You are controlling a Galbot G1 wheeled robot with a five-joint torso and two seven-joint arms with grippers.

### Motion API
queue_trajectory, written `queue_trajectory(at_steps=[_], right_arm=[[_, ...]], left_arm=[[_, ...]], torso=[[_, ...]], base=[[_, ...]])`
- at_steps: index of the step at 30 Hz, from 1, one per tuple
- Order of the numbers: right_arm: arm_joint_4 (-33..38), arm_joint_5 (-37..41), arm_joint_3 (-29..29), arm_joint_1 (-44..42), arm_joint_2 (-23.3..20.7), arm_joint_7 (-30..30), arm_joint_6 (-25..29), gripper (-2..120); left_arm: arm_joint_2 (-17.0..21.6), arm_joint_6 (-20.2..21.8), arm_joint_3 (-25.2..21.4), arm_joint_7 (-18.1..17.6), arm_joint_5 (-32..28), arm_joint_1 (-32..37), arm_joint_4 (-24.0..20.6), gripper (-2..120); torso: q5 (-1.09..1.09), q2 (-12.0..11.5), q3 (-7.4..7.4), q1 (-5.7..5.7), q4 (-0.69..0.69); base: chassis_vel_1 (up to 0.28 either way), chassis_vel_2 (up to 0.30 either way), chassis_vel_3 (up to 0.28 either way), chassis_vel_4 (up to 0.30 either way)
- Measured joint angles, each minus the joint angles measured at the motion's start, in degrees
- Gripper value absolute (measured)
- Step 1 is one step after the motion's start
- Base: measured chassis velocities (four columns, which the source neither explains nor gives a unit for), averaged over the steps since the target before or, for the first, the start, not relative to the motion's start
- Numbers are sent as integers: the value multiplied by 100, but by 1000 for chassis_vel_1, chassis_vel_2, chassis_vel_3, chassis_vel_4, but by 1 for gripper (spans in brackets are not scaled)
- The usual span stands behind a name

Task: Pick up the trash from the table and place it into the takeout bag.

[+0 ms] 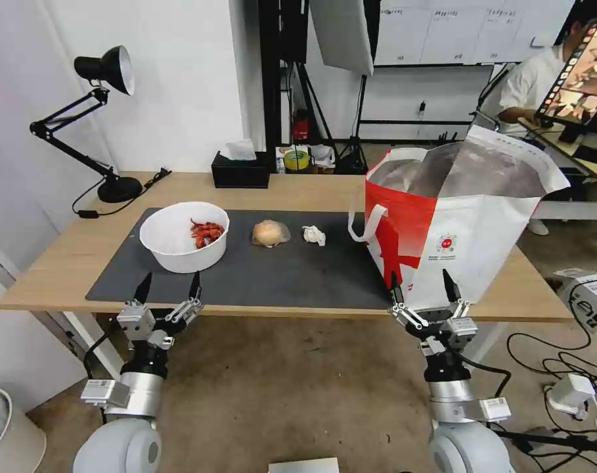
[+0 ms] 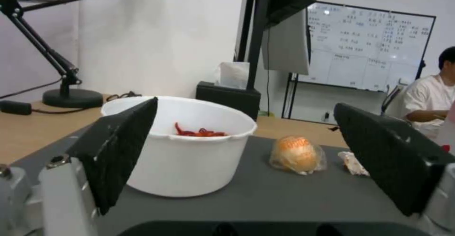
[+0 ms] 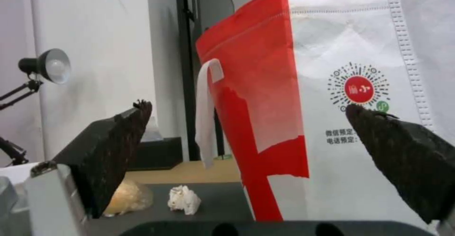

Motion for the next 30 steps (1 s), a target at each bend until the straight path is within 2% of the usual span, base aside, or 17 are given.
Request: queue_trajectory(at_steps=[16,30], right_arm=[[-72,-59,-241,161,-18,-81,-77,100],[-100,-55,-569,645,-224,-98,-559,100]], left_arm=[[2,-16,1,0,-3,-25,54,100],[-15,-15,38,4,-3,-46,88,100]], torso=[[0,0,0,0,0],[0,0,0,0,0]], base=[[0,0,0,0],[0,0,0,0]])
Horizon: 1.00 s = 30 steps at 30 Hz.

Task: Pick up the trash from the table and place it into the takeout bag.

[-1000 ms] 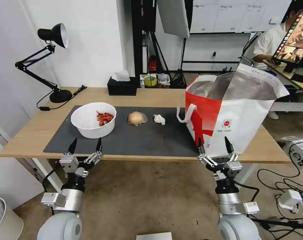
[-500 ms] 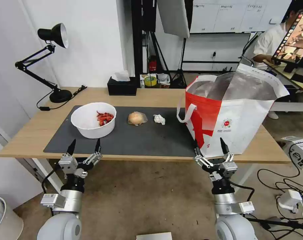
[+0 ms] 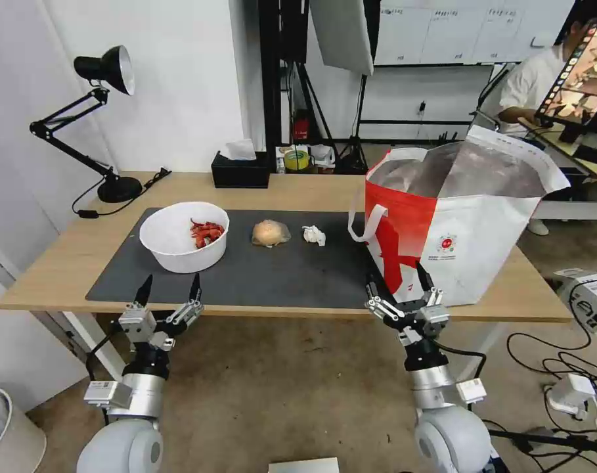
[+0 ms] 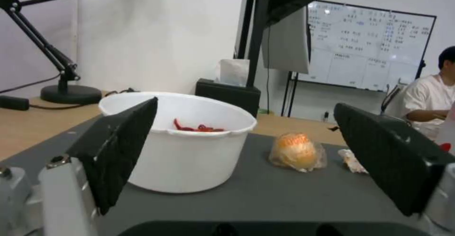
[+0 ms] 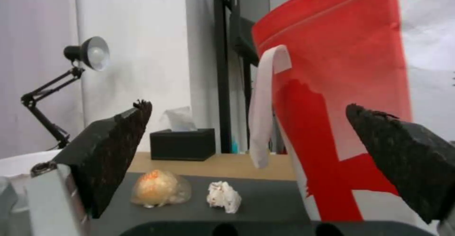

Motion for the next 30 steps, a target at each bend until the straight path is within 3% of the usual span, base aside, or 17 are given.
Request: queue_trajectory(at_steps=[19,30], right_arm=[[-143,198,-624,788,-258,179,-1006,100],[-492,765,-1001,1387,-341,314,-1452,100]], left_arm=[[-15,3,12,3,26,29,-12,100],[-42,-24,-25,3,32,69,-54,100]], torso=[[0,0,0,0,0],[0,0,0,0,0]], base=[[0,0,0,0],[0,0,0,0]])
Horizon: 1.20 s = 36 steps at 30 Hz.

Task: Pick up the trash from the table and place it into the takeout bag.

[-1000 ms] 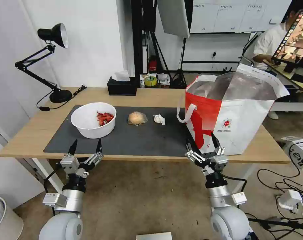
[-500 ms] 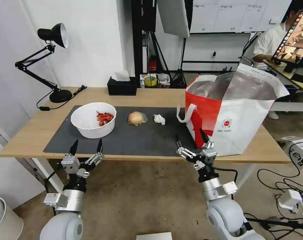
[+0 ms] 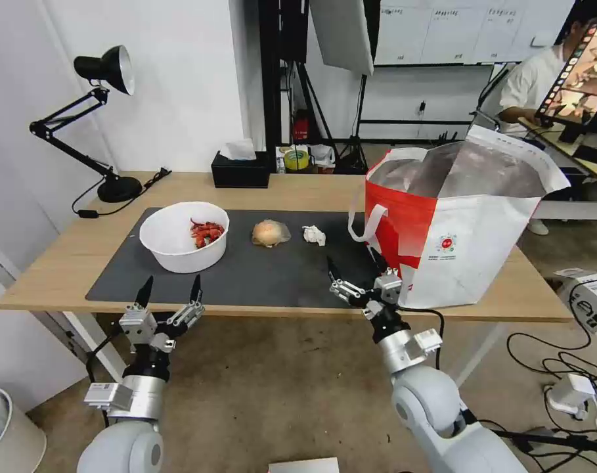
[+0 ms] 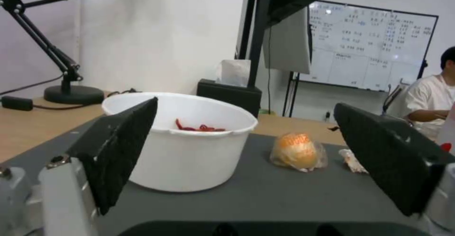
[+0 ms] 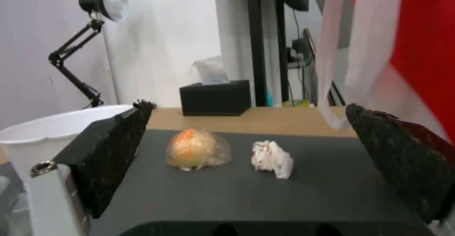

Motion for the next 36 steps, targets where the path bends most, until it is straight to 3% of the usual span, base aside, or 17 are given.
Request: queue_trajectory(at_steps=[18,36], right_arm=[[-446,460,-290,654,35,244,-606,100],[-1530,785,-933,1810,149,655,-923,100]], left_arm=[[-68,-33,-25,0,36,20,-12,100],[-173,-49,-61,2,52,-18,-12,100]], torso=[[0,0,0,0,0],[0,0,0,0,0]], base=[[0,0,0,0],[0,0,0,0]])
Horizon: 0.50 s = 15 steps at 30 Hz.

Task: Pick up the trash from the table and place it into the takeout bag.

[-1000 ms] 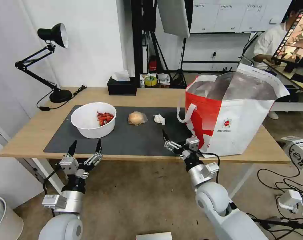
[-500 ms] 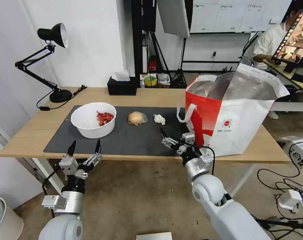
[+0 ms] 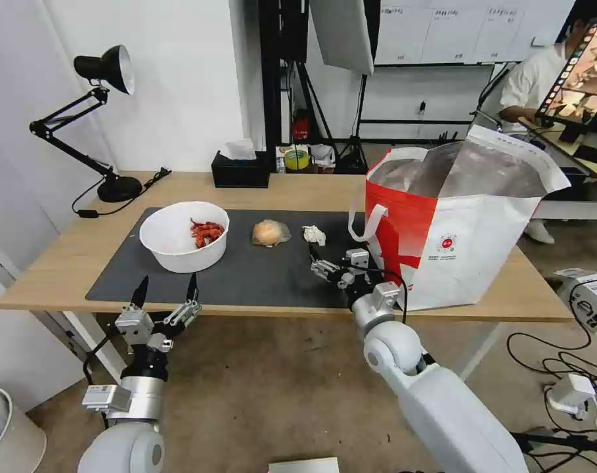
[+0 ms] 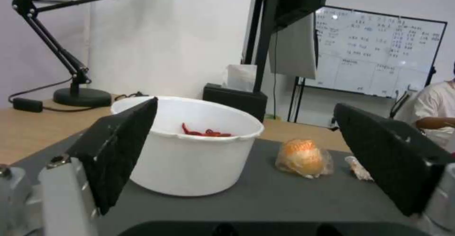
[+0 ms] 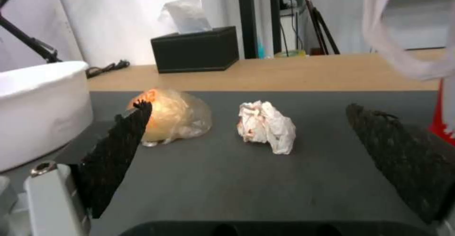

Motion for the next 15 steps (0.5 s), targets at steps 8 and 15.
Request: queue_trajectory(at_steps=[8,15], right_arm=[[-464,131,-248,449,161,228,-130,100],[-794,275,-381,805,307,474,-378,100]], left_arm=[[-12,-3,-26,2,-6,-44,46,100],[-39,-8,-26,3,-11,-63,96,100]], torso=[[0,0,0,-1,0],[0,0,0,-1,0]], base=[[0,0,0,0],[0,0,0,0]])
